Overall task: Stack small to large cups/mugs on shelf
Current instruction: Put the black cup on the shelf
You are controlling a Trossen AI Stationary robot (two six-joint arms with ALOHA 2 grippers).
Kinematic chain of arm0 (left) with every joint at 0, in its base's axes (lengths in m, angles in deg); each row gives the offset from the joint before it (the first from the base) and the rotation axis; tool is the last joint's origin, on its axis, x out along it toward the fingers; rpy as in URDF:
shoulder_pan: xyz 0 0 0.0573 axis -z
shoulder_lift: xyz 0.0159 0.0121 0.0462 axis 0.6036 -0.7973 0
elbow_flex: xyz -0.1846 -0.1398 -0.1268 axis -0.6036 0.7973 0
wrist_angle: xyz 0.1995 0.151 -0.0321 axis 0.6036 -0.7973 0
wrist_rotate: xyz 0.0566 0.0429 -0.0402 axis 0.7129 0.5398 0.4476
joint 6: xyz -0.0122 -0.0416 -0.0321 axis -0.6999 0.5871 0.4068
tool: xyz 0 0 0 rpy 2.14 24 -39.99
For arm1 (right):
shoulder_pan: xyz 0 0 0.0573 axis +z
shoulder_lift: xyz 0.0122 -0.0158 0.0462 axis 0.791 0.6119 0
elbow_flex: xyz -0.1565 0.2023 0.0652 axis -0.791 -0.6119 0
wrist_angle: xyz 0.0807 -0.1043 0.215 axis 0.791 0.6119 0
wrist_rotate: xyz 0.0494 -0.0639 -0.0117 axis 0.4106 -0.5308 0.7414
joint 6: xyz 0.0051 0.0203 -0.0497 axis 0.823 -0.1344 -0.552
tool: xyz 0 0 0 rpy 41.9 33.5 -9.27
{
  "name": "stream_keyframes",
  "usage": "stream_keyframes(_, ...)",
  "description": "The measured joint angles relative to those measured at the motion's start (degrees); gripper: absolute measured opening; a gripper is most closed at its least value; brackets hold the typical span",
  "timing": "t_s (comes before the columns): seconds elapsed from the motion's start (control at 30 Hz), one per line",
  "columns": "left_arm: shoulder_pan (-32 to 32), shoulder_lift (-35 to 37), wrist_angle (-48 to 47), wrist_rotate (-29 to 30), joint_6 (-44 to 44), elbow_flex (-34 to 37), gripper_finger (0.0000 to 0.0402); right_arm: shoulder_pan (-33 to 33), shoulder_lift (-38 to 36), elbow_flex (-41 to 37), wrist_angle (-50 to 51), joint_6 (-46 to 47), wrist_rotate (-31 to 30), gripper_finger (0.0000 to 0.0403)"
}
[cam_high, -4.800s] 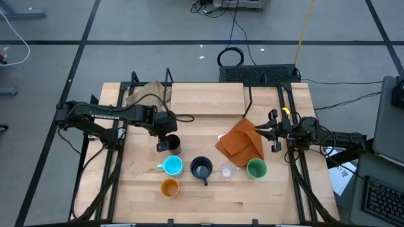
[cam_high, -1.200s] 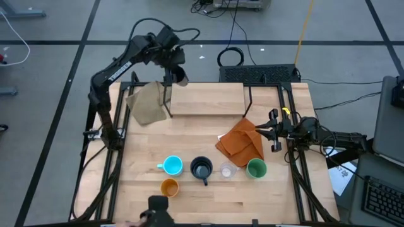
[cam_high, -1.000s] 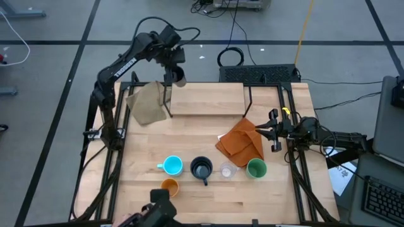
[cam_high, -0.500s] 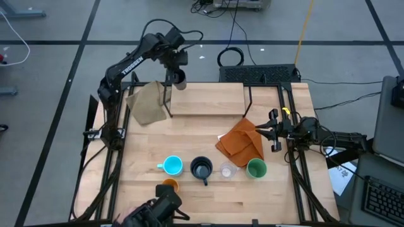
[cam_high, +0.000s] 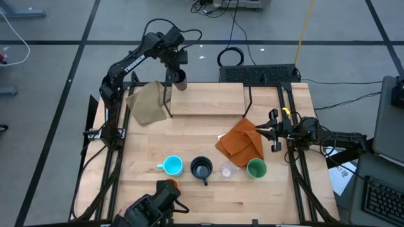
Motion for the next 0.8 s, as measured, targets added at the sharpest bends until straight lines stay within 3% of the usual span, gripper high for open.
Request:
stream_keyframes(0.27,-0.6,-1.7,-0.4,1.3,-0.2,0.0,0.0,0.0,0.0,0.0,0.0,-0.1,0.0,0.0061)
stream_keyframes(0.8,-1.8,-1.7,1.9,-3.1,0.0,0.0,0.0,0.0,0.0,0.0,0.0,-0.5,0.0,0.0061)
